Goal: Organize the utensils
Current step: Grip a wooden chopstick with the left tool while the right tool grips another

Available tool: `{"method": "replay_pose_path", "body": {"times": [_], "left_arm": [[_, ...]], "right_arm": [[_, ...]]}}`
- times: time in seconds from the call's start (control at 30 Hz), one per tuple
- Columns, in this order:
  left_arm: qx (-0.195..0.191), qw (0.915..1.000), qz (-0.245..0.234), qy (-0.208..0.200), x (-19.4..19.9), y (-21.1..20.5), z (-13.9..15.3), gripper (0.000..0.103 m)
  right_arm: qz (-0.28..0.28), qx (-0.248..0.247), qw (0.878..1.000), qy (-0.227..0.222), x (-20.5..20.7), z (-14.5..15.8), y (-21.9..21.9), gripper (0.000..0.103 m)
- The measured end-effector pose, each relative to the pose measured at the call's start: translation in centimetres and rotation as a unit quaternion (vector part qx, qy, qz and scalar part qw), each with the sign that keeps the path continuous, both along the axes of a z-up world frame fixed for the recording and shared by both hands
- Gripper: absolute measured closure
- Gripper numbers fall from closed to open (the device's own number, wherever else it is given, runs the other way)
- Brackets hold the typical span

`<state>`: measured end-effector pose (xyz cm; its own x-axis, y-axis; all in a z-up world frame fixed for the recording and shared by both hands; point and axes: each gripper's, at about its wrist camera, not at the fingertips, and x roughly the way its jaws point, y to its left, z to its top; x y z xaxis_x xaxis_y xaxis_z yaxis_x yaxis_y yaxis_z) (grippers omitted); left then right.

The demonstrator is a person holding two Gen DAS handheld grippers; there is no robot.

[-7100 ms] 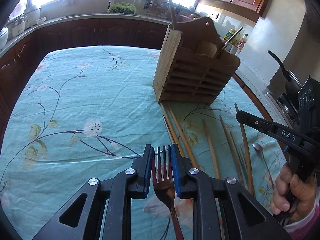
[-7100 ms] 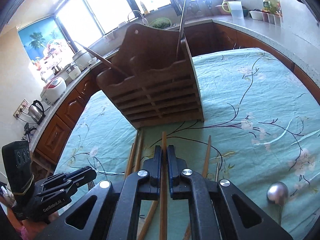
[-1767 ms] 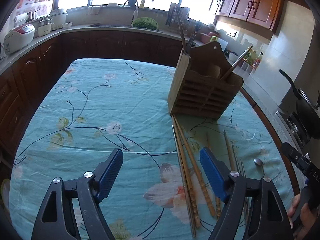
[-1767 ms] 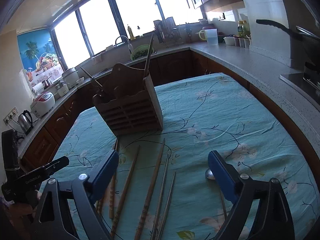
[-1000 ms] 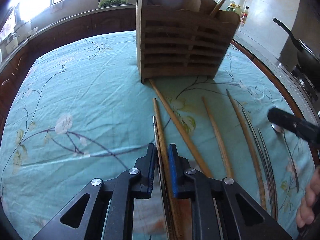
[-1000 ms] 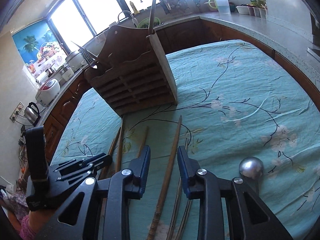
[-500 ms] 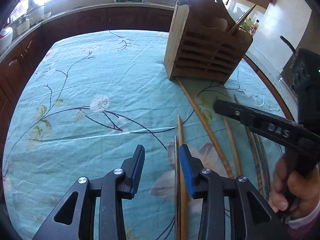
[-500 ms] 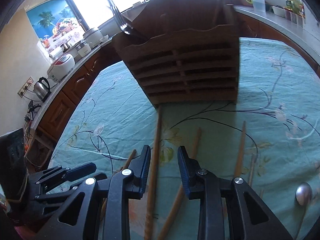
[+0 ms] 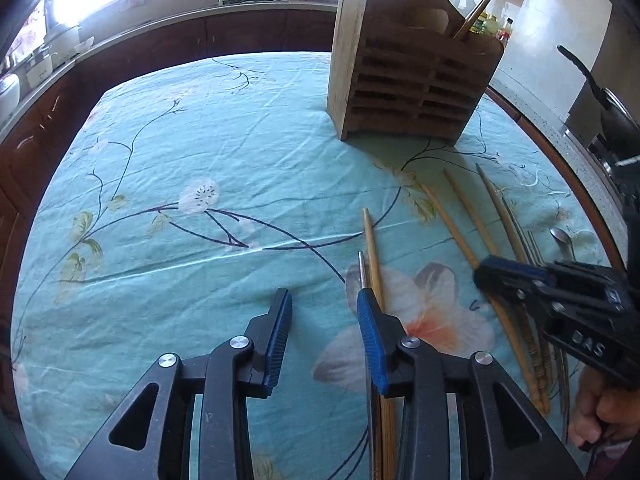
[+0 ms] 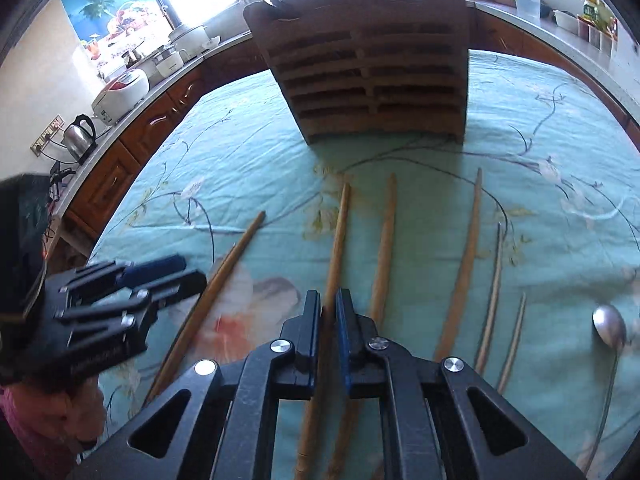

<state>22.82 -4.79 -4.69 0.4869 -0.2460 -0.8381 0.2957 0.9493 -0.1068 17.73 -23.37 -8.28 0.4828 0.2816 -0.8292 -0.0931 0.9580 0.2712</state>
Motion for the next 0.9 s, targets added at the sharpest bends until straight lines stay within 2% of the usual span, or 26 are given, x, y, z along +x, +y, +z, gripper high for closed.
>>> {"method": "replay_pose_path", "body": {"times": [0.1,0.2,0.23,0.3,0.4,0.5,0.57,0.63,0.67,0.9], "left_arm": [[0.008,0.9999,0.000,0.006,0.3,-0.4,0.1,0.069],[-0.042,0.9989,-0.009,0.021,0.2,0.0,0.9,0.069],[-0.044,0.9988,-0.011,0.021,0.2,-0.1,1.1,0.069],[-0.024,0.9995,-0.013,0.017,0.6,-0.8,1.0,0.069],[-0.033,0.9989,-0.019,0.028,1.8,-1.6,0.4,0.069],[-0.022,0.9988,-0.037,0.022,3.0,-3.0,0.1,0.069],[-0.001,0.9985,-0.052,0.017,4.0,-4.1,-0.3,0.071],[0.027,0.9976,-0.062,0.014,5.0,-4.9,-0.5,0.081],[0.032,0.9972,-0.065,0.016,5.4,-5.0,-0.6,0.083],[0.040,0.9949,-0.091,0.011,5.3,-5.0,-1.3,0.097]], "right_arm": [[-0.012,0.019,1.000,0.006,-1.5,0.1,-1.5,0.096],[-0.018,0.031,0.999,0.006,-1.6,0.2,-2.0,0.090],[-0.019,0.030,0.999,0.005,-1.6,0.2,-2.1,0.090],[-0.018,0.027,0.999,0.003,-1.4,0.1,-1.6,0.090],[-0.018,0.026,1.000,0.000,-1.3,0.1,-1.0,0.090],[-0.020,0.029,0.999,-0.001,-0.9,0.1,-0.9,0.090],[-0.020,0.027,0.999,-0.001,-0.5,0.1,-0.8,0.090],[-0.019,0.022,1.000,-0.003,0.2,0.1,-0.7,0.091],[-0.017,0.018,1.000,-0.003,0.6,0.1,-0.6,0.091],[0.010,-0.030,0.999,-0.015,3.2,0.2,1.1,0.089]]}}
